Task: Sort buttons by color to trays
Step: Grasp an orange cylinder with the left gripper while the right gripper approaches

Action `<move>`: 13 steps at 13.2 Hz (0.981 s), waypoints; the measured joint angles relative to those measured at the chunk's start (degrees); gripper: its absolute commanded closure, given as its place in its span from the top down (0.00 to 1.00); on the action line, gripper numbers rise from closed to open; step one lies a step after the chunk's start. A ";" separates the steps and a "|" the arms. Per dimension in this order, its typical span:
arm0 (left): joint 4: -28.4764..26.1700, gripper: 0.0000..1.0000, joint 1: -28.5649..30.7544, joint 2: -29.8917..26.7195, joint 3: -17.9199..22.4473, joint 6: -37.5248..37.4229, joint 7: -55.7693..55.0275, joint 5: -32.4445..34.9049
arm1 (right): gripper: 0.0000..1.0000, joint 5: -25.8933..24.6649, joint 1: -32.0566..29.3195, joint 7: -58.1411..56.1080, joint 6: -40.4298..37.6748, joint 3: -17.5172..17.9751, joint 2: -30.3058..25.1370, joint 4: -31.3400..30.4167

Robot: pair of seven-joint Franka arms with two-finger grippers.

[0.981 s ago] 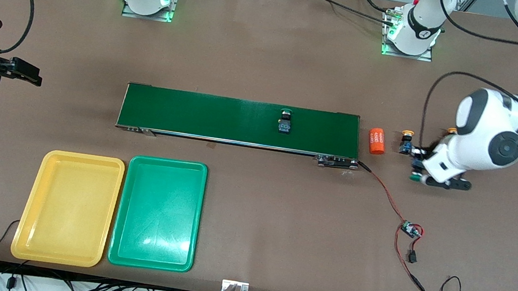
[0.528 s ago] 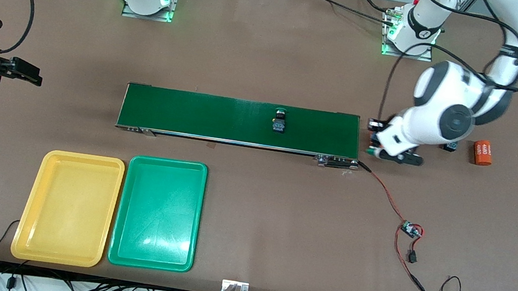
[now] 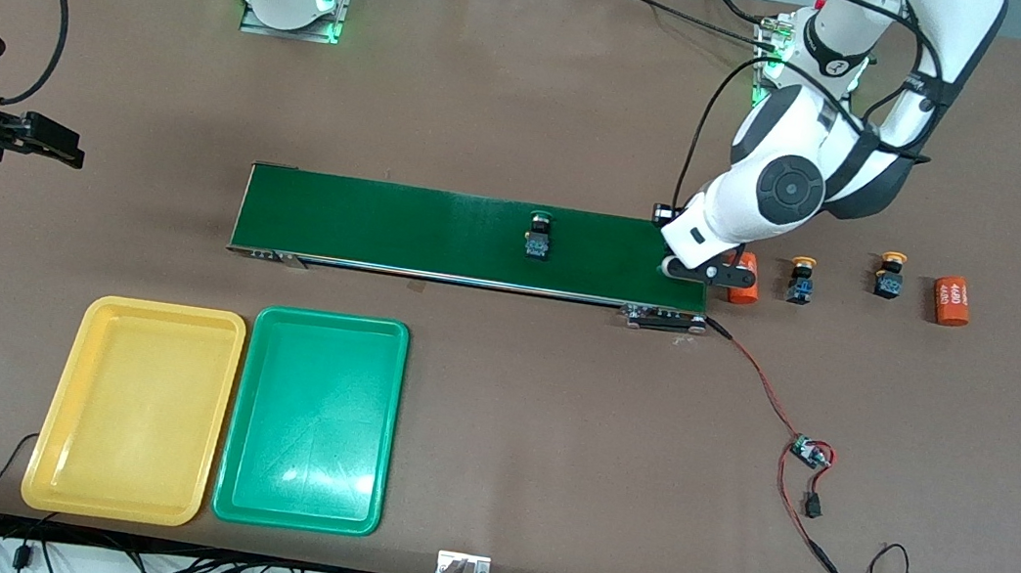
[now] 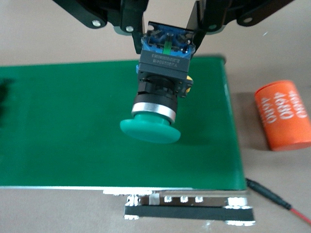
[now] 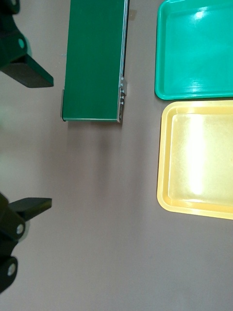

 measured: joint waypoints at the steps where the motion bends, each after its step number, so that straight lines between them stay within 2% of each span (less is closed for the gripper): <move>1: -0.11 0.11 -0.04 1.39 0.01 1.57 -0.52 0.00 | 1.00 0.00 0.00 0.00 -0.04 0.00 0.00 -0.01; 2: -0.13 0.21 -0.08 2.63 0.02 2.61 -1.13 0.00 | 1.00 0.05 0.00 0.00 -0.21 0.00 0.01 -0.02; 3: -0.14 0.55 -0.19 3.69 0.02 3.13 -1.75 0.00 | 1.00 0.17 0.00 0.00 -0.63 0.00 0.01 -0.03; 4: -0.14 1.00 -0.29 4.42 0.02 3.36 -2.40 0.00 | 1.00 0.33 0.02 0.00 -1.27 0.02 0.03 -0.05; 7: 0.26 1.00 -0.35 4.42 0.02 3.60 -2.71 0.00 | 1.00 0.49 0.34 0.00 -2.37 0.32 0.03 -0.35; 10: 2.00 1.00 -0.02 -0.02 0.50 3.75 -3.23 -0.01 | 1.00 0.61 0.51 0.00 -2.50 0.45 -0.30 -2.40; 13: 1.84 1.00 5.25 -4.31 2.54 2.27 1.62 0.05 | 1.00 0.69 1.11 0.08 0.51 0.46 -3.87 -8.68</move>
